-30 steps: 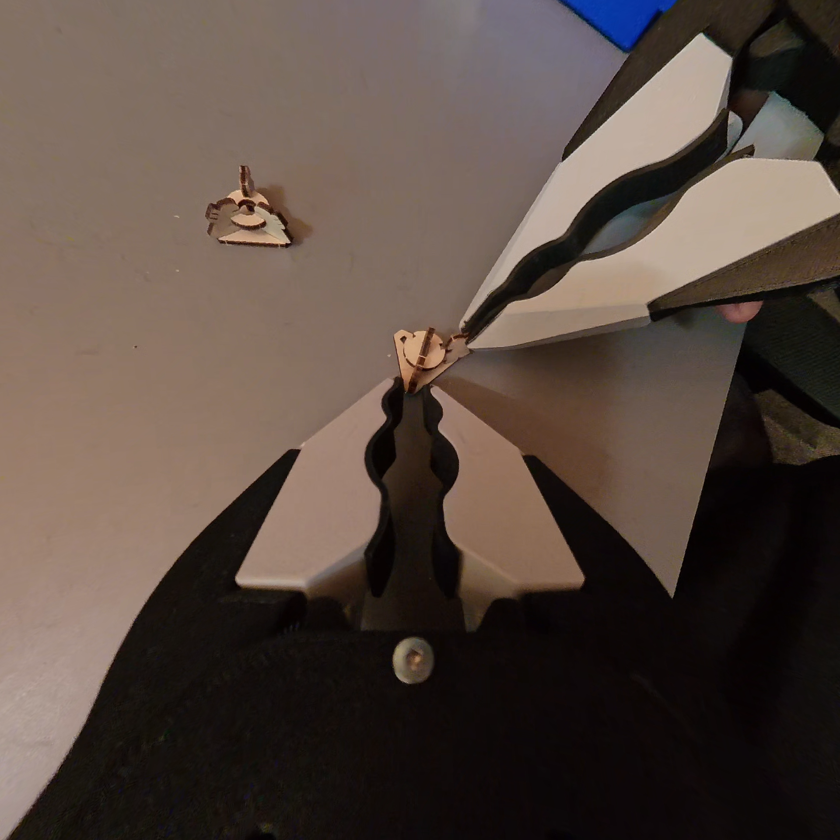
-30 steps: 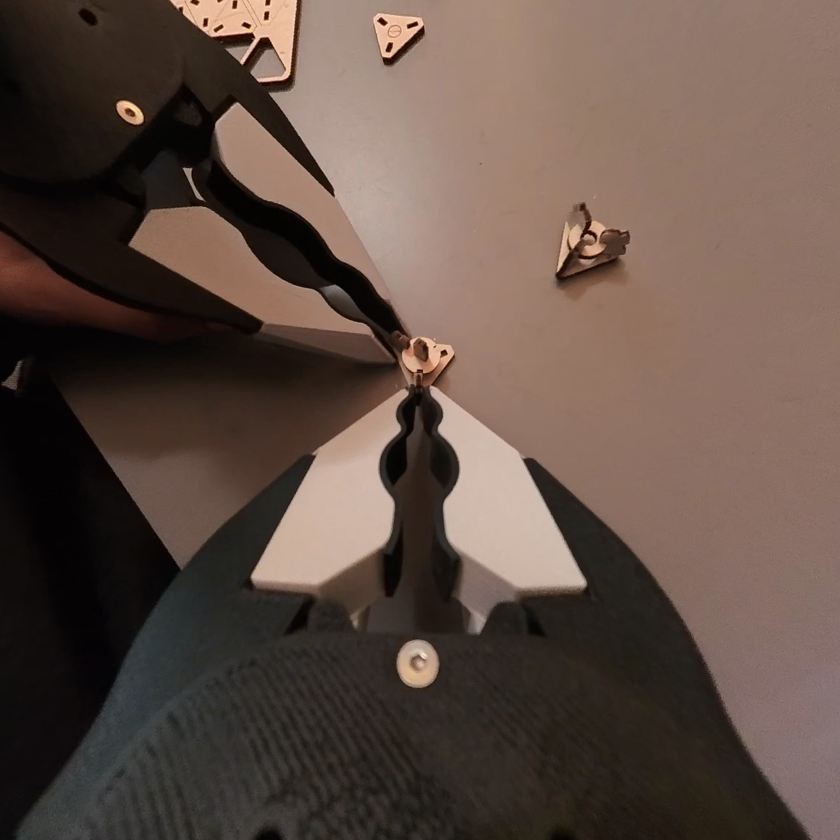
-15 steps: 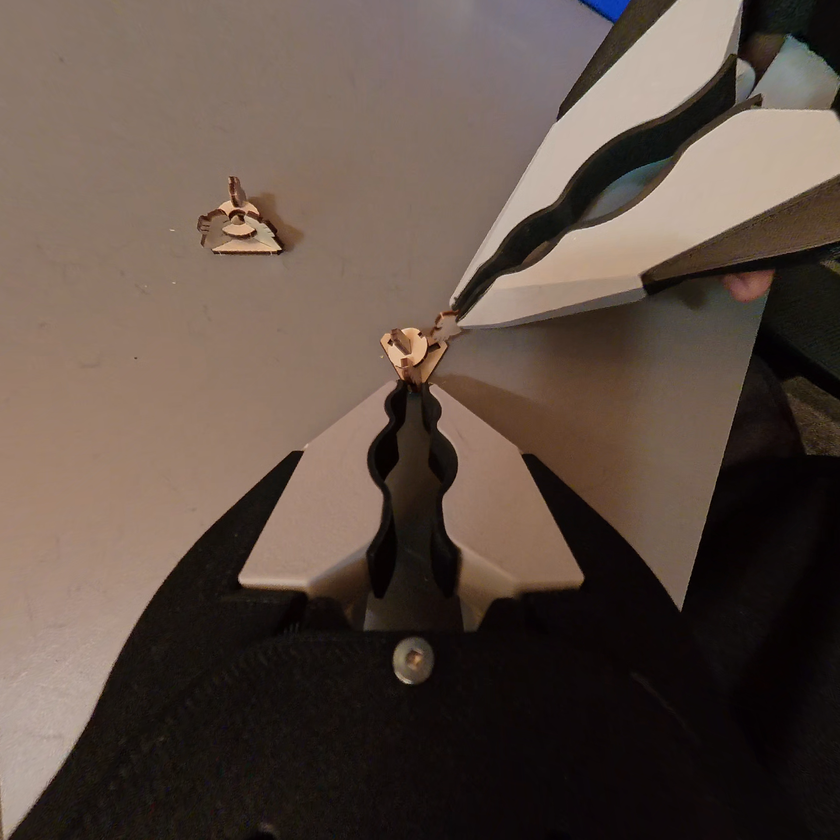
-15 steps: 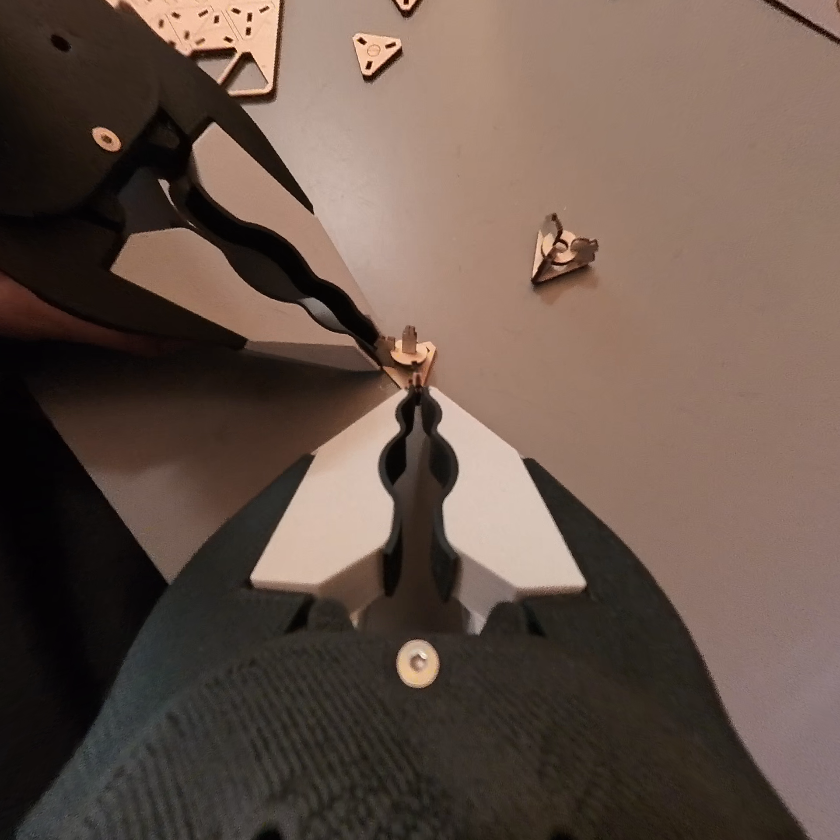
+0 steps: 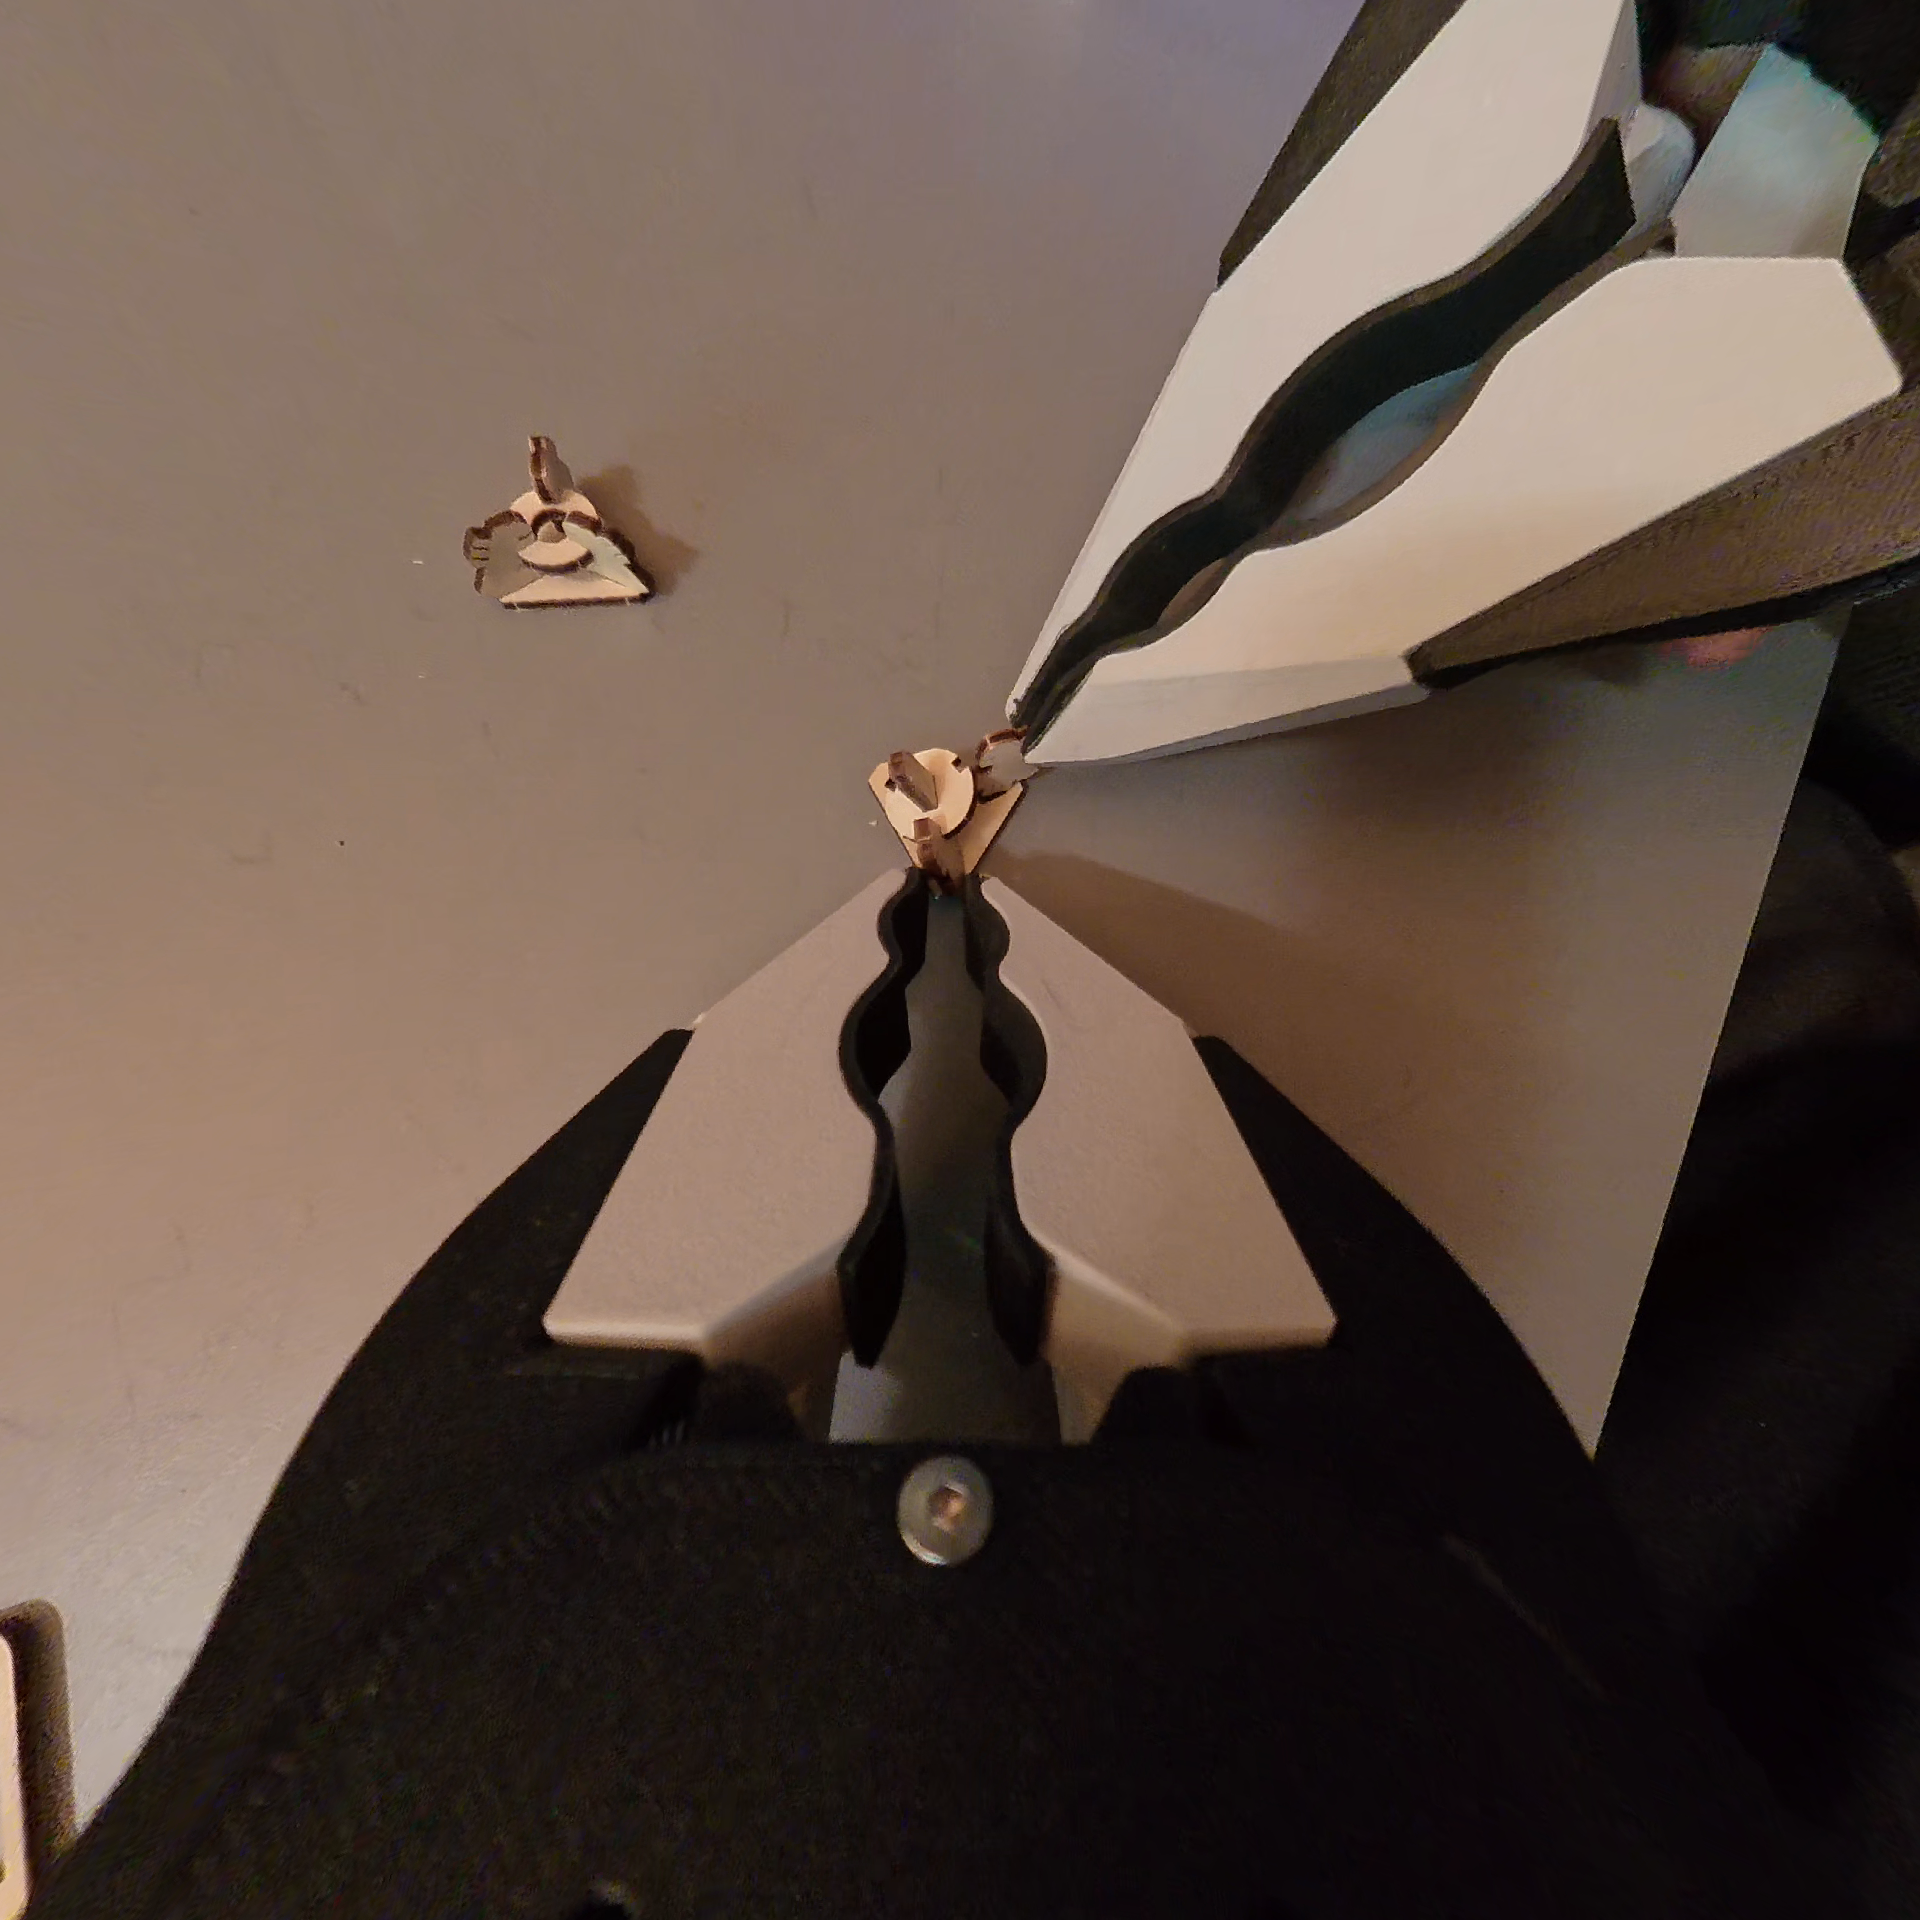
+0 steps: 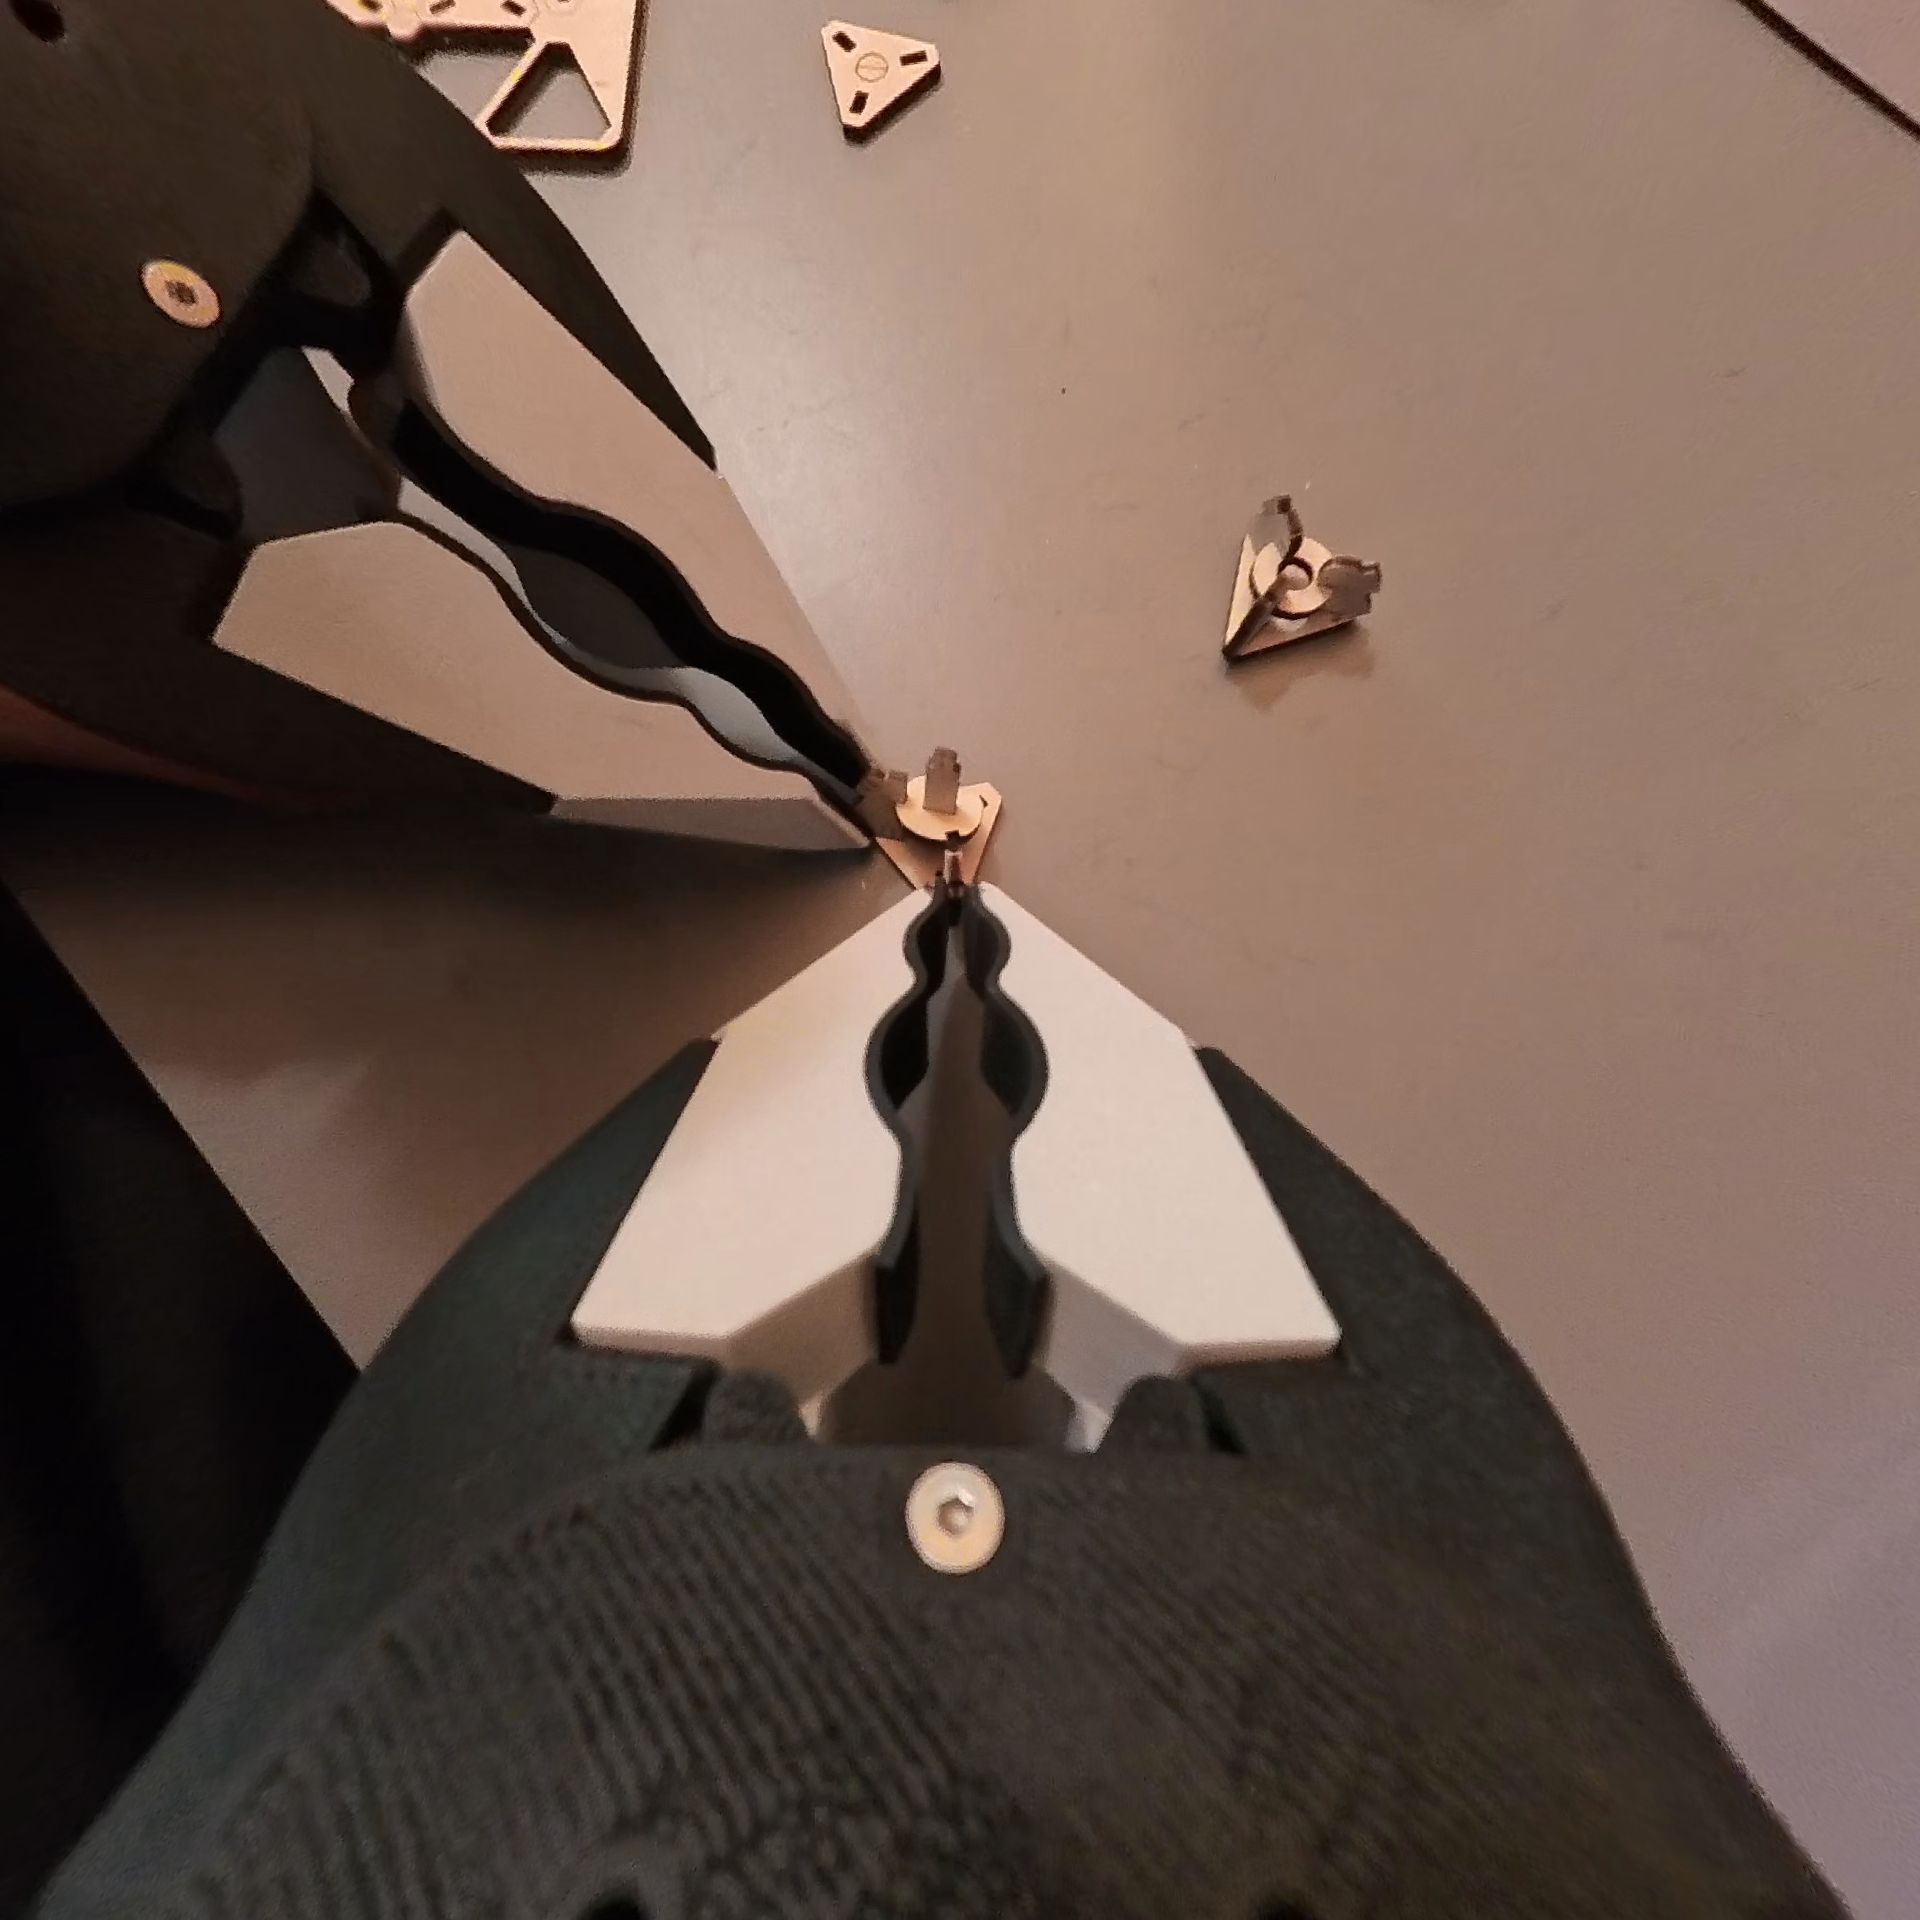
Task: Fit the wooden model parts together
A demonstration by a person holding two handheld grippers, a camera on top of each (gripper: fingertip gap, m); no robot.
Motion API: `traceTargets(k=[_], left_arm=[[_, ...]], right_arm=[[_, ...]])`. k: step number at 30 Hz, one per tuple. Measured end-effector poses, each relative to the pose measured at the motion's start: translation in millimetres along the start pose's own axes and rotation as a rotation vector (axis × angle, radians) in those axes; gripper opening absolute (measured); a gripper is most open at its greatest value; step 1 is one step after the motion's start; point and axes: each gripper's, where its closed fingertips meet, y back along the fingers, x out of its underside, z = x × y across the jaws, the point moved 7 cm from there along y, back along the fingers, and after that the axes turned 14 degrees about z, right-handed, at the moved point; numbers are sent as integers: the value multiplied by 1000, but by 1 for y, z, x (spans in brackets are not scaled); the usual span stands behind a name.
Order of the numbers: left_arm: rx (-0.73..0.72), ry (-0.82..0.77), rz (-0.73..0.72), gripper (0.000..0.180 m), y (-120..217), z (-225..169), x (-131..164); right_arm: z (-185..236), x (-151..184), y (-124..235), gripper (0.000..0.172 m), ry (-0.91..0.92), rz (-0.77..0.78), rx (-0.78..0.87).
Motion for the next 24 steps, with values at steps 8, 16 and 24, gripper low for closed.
traceTargets(k=[8, 16, 24], left_arm=[[12, 0, 0, 8, 0, 0, 0], [38, 23, -14, 13, 0, 2, -1], [12, 32, -28, 4, 1, 4, -3]], right_arm=[[4, -7, 0, 1, 78, 87, 57], [1, -10, 0, 1, 82, 127, 20], [-1, -12, 0, 1, 73, 150, -3]])
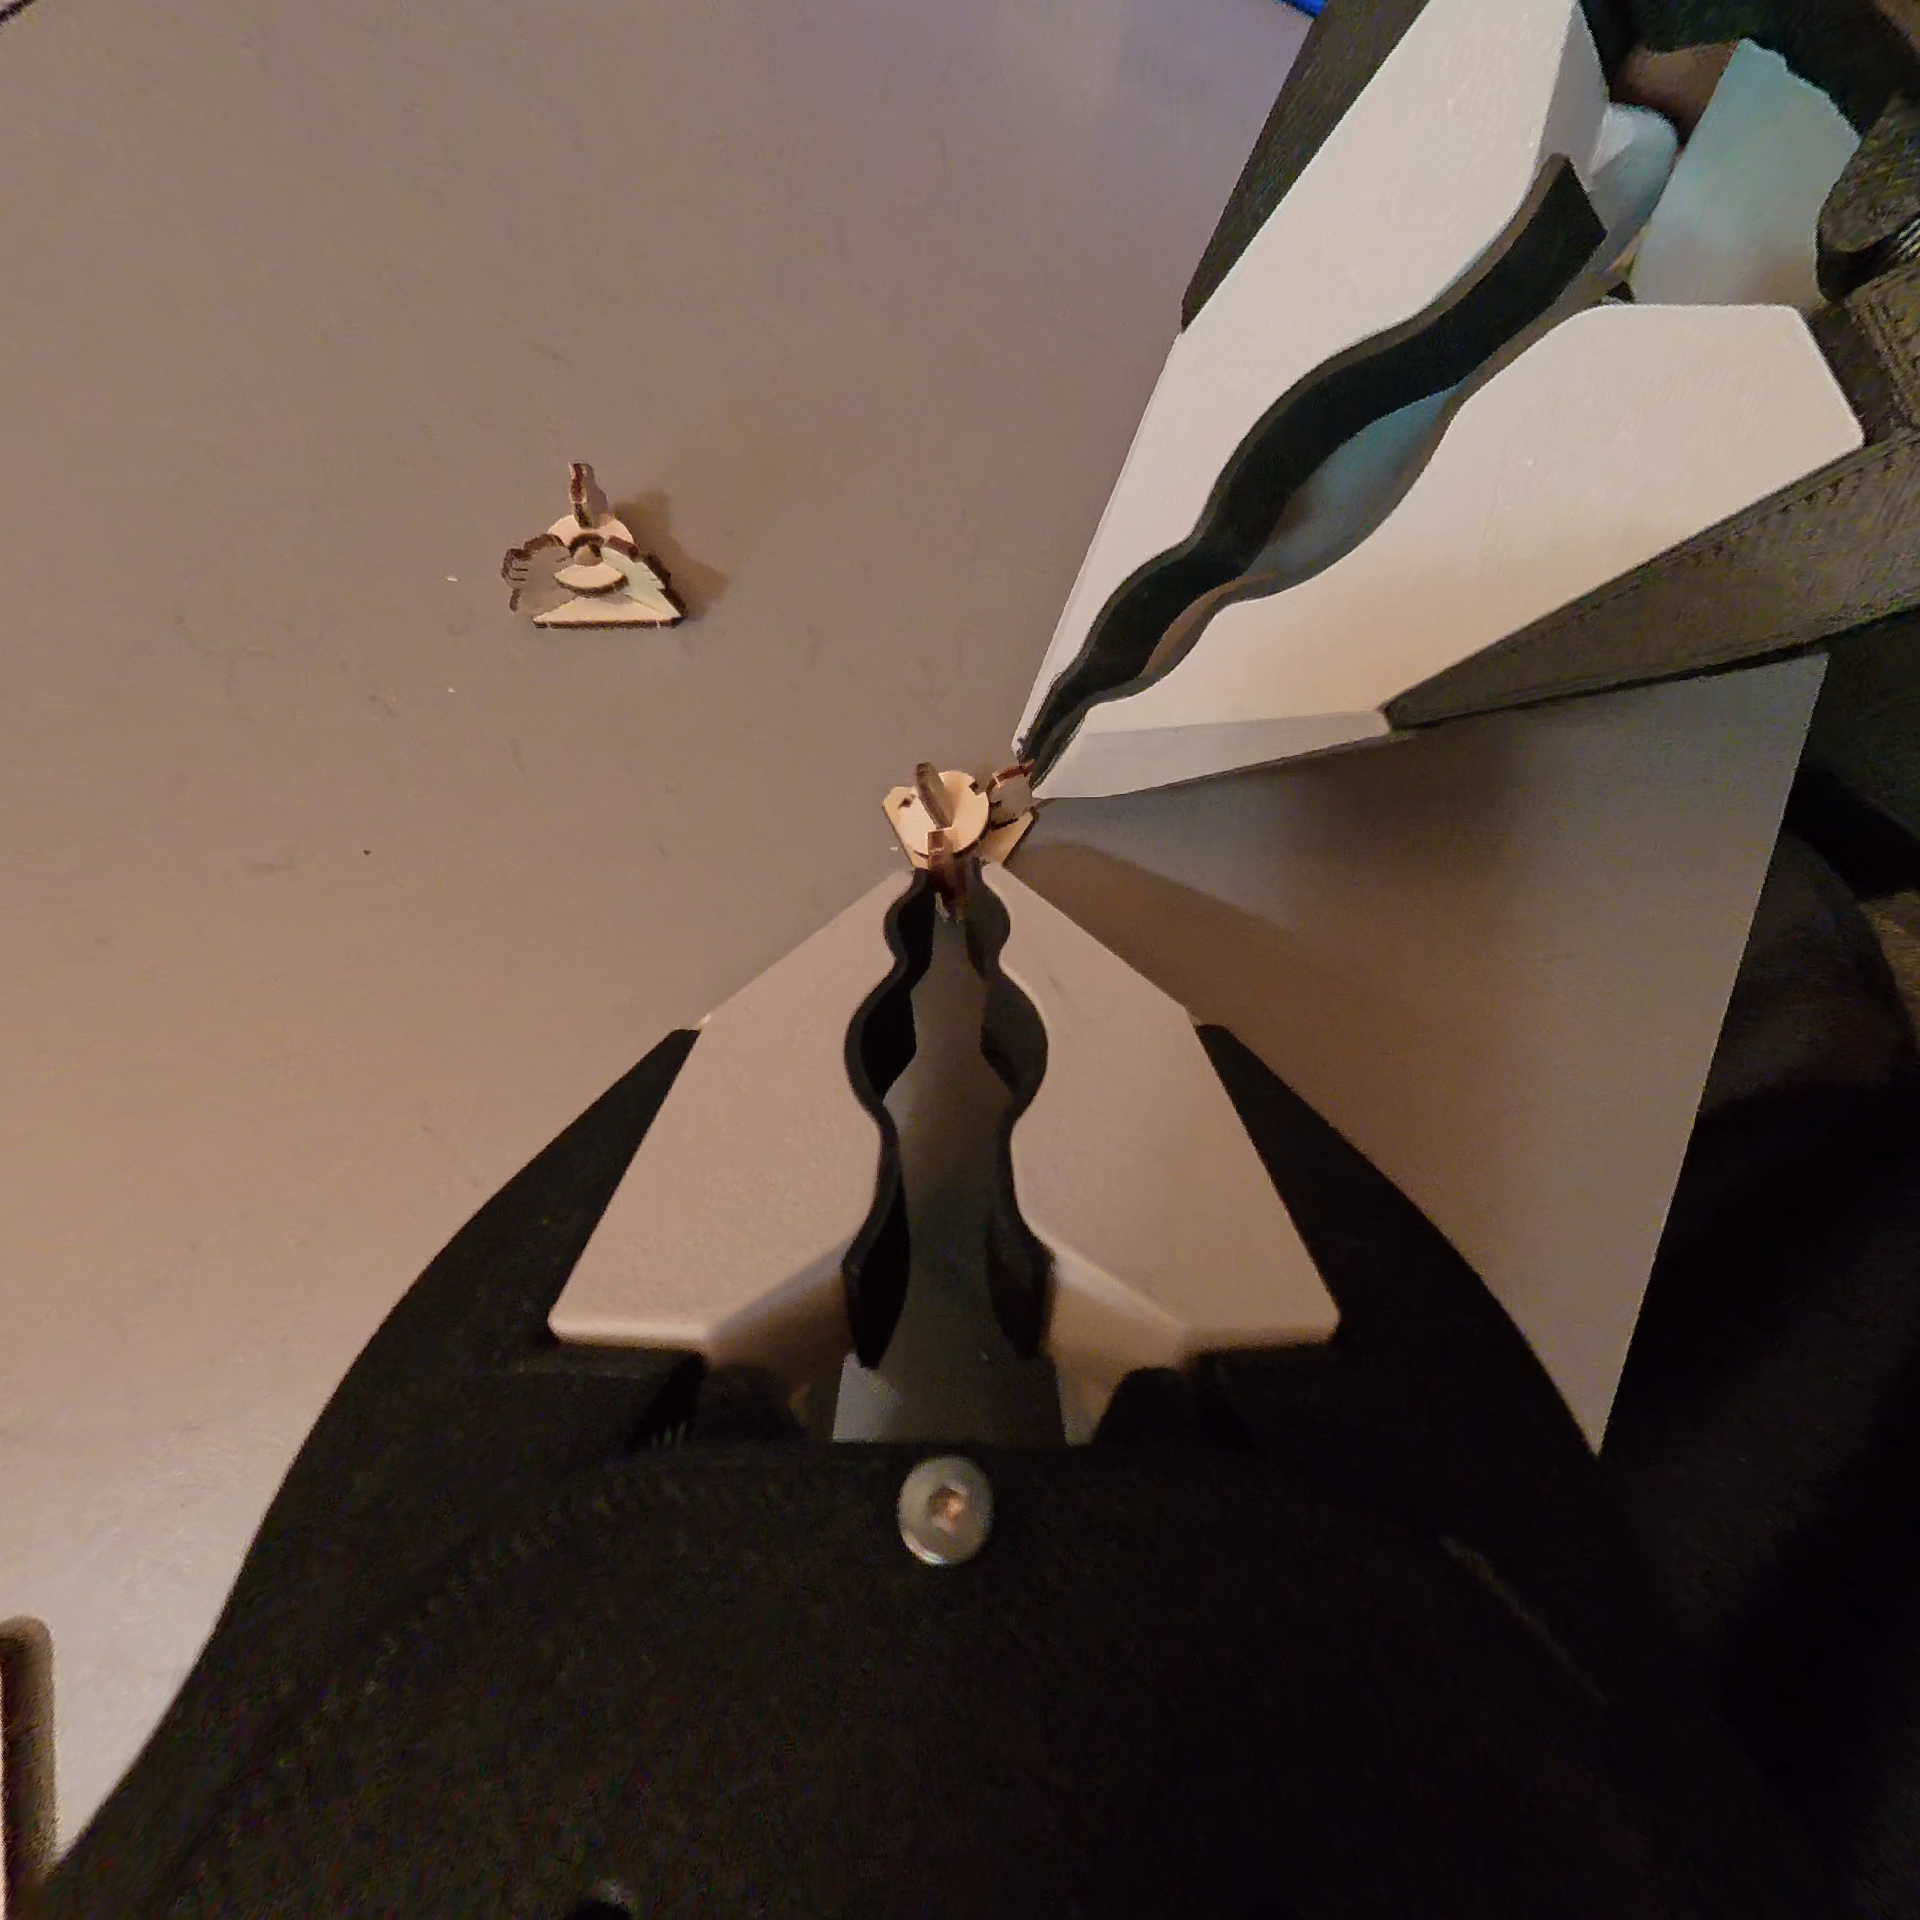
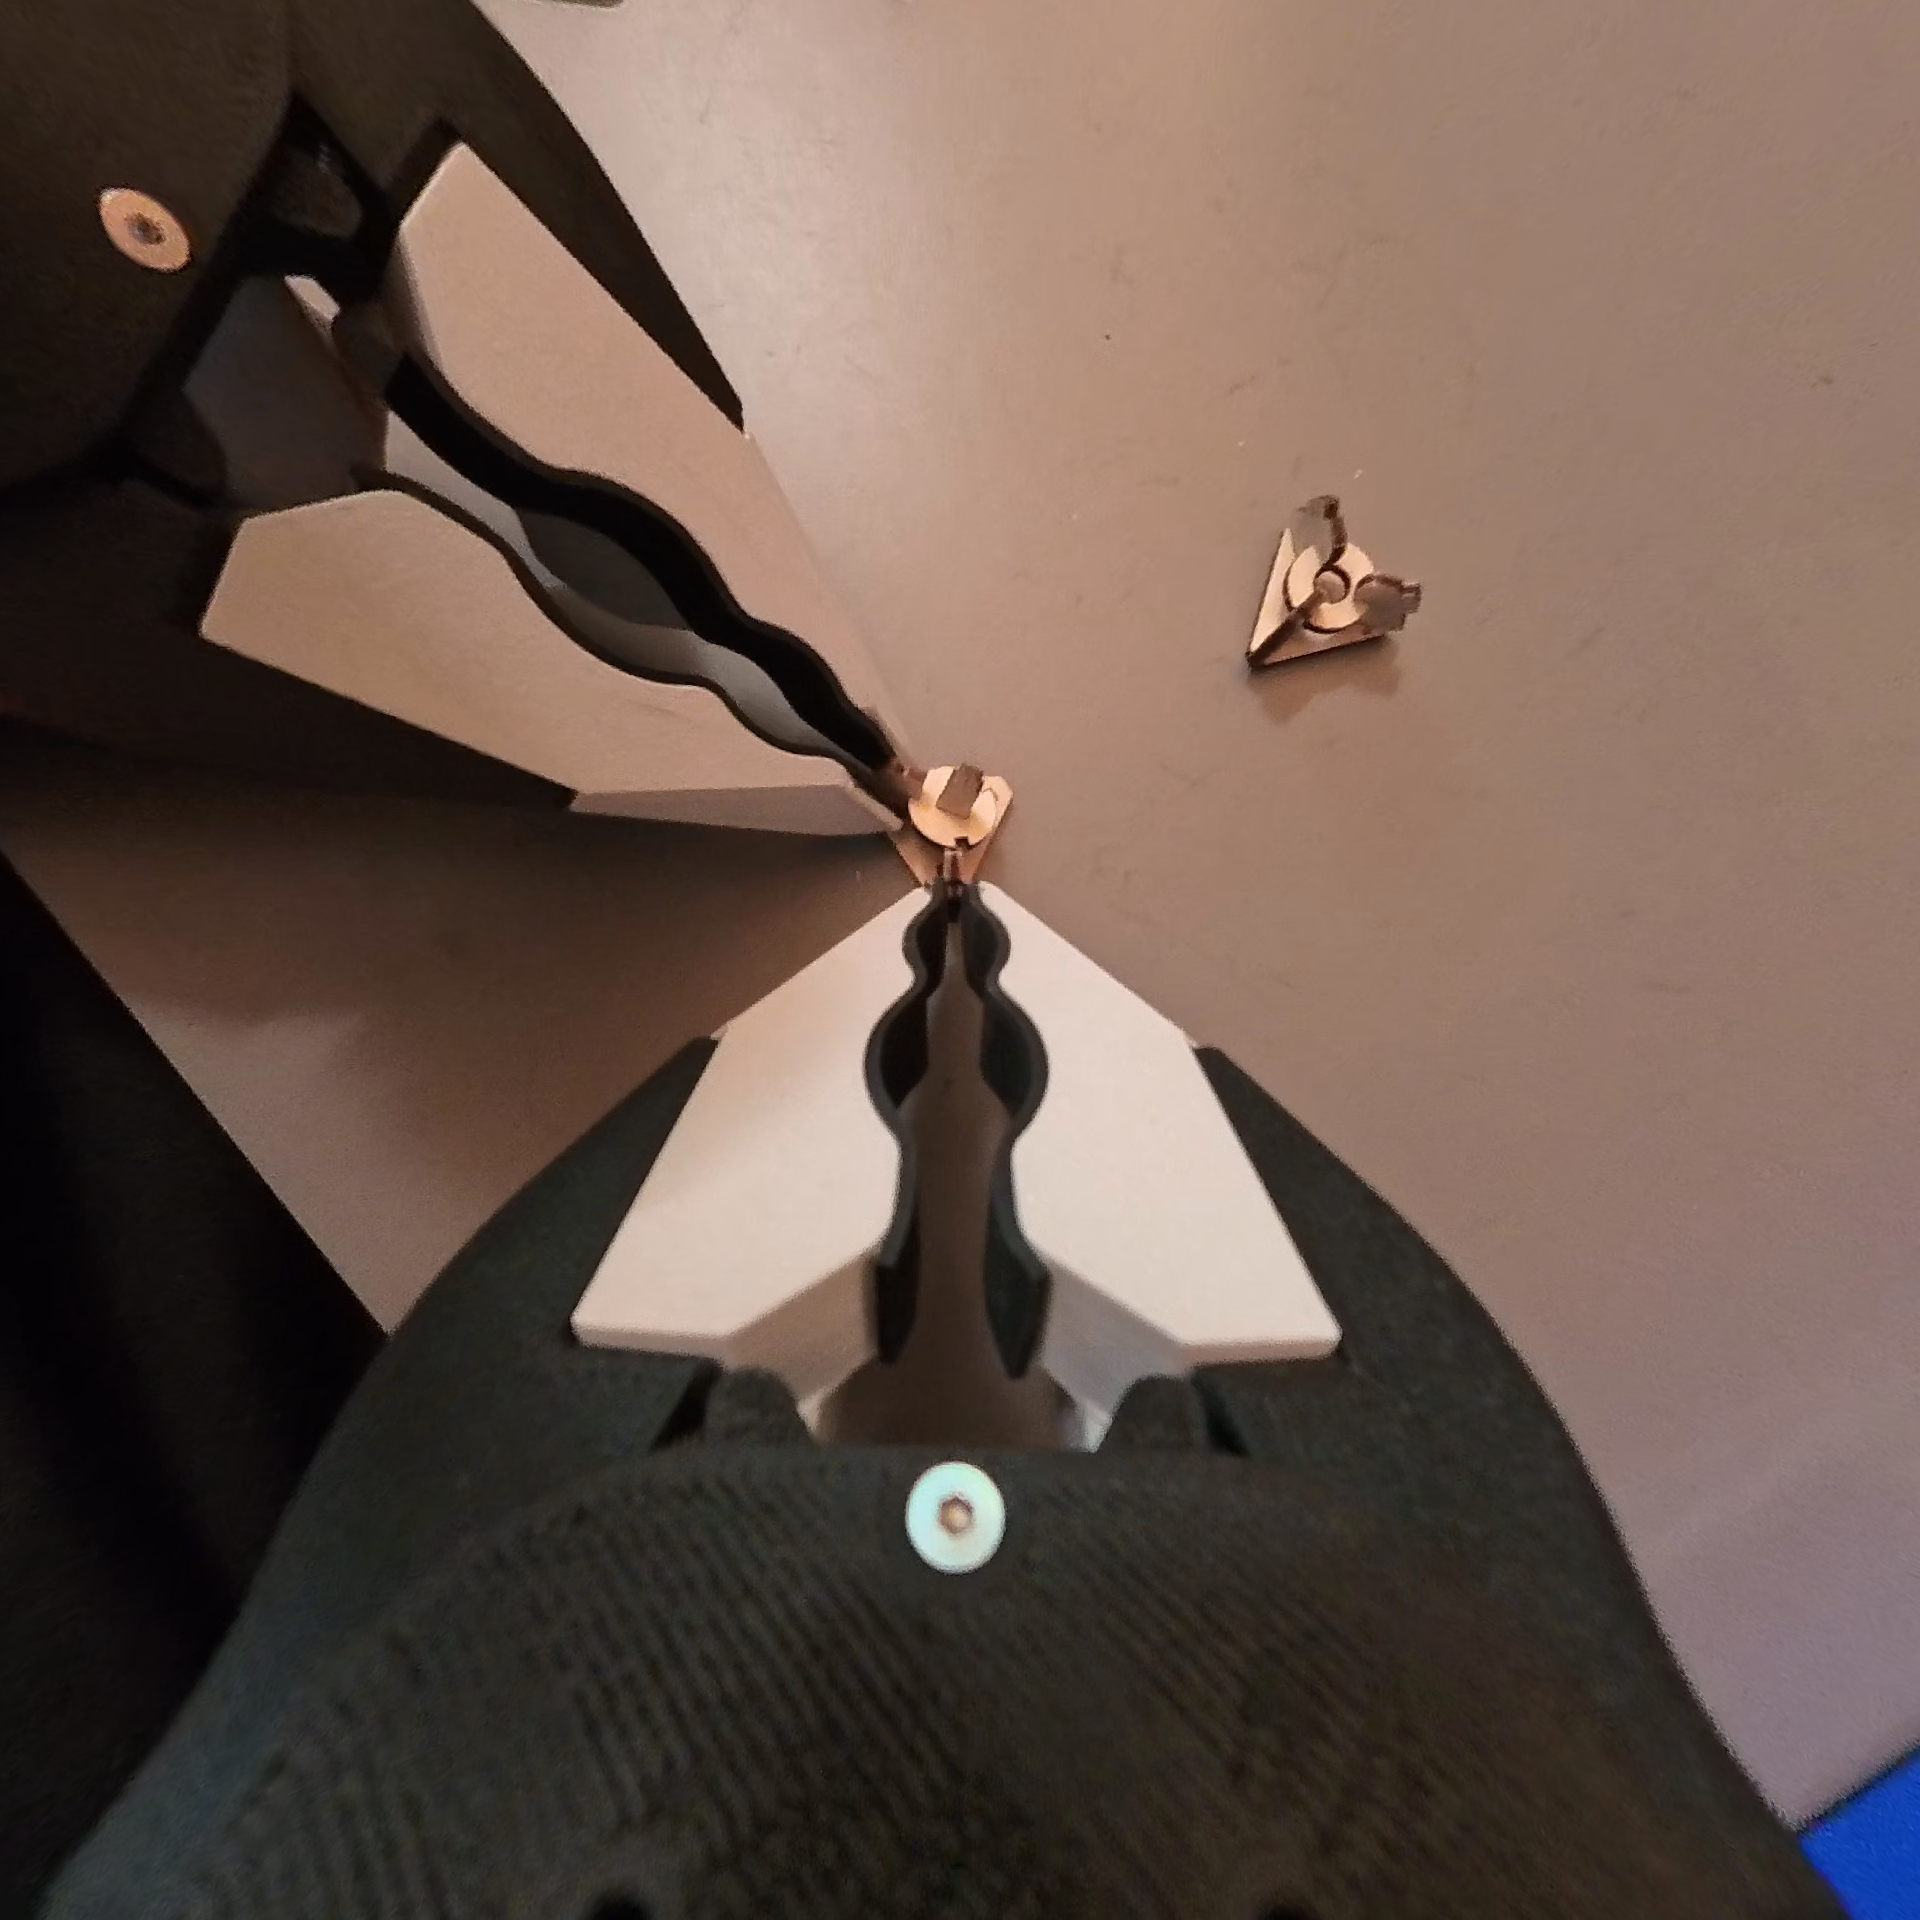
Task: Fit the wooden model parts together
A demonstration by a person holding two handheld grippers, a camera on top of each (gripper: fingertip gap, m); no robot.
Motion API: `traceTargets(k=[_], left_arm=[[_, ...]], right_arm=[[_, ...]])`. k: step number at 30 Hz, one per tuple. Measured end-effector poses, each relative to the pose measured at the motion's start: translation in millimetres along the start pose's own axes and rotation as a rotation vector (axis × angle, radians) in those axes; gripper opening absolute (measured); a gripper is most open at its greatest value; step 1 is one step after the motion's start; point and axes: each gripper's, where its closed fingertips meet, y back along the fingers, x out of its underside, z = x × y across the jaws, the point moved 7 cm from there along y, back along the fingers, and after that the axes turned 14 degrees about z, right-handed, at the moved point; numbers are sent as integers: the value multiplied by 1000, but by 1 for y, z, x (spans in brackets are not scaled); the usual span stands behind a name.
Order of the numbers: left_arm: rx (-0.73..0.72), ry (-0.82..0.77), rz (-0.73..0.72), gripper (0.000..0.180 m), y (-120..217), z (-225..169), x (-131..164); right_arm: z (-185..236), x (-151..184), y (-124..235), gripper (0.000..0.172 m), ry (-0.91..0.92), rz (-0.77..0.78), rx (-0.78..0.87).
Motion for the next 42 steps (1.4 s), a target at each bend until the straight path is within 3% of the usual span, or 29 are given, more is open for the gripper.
traceTargets(k=[24, 34, 42], left_arm=[[-34, -46, 2, 0, 0, -2, -1], [-59, -64, 5, 0, 0, -2, -1], [-73, -87, 15, 0, 0, -2, -2]], right_arm=[[1, -5, 0, 1, 66, 63, 27], [-5, -3, -1, 1, 32, 17, -60], [-5, 0, -1, 2, 213, -47, -16]])
